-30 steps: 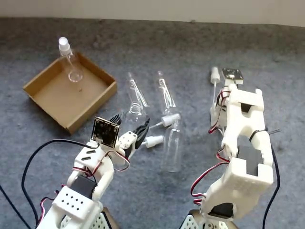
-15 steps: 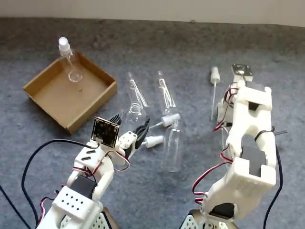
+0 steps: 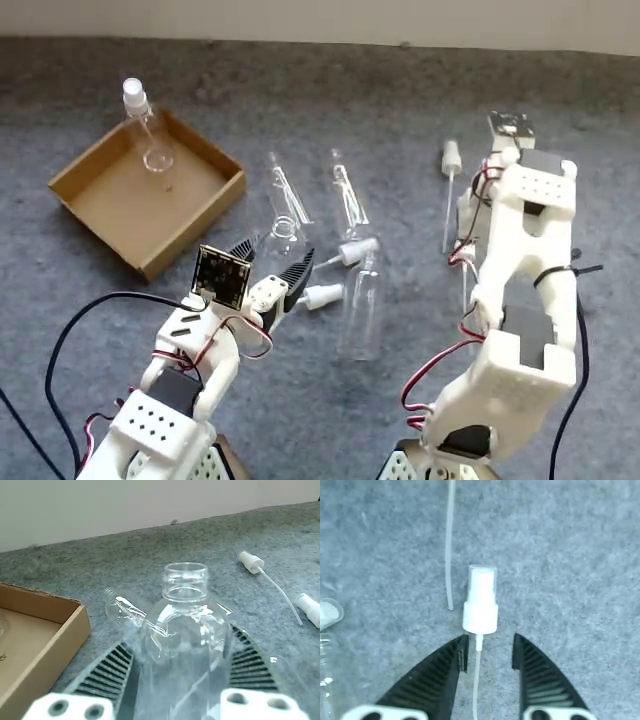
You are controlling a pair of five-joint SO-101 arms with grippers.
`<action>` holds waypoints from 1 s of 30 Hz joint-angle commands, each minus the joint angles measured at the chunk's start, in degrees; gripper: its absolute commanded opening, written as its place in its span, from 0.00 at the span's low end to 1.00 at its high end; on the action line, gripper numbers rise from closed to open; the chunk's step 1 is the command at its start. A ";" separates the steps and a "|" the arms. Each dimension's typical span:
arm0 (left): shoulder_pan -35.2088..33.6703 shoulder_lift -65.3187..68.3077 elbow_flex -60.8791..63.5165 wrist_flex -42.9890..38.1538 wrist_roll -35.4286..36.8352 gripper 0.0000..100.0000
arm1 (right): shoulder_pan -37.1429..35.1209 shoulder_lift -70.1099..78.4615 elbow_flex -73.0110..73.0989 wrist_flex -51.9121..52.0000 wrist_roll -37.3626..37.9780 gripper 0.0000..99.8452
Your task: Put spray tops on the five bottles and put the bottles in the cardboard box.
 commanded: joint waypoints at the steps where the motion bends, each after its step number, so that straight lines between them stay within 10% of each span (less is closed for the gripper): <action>1: 0.75 -0.92 1.54 -1.23 0.26 0.07 | -1.98 -0.66 -3.38 -1.10 -0.26 0.20; 30: 0.75 -0.92 1.54 -1.23 0.26 0.07 | 0.48 10.68 -5.93 -9.45 -5.54 0.01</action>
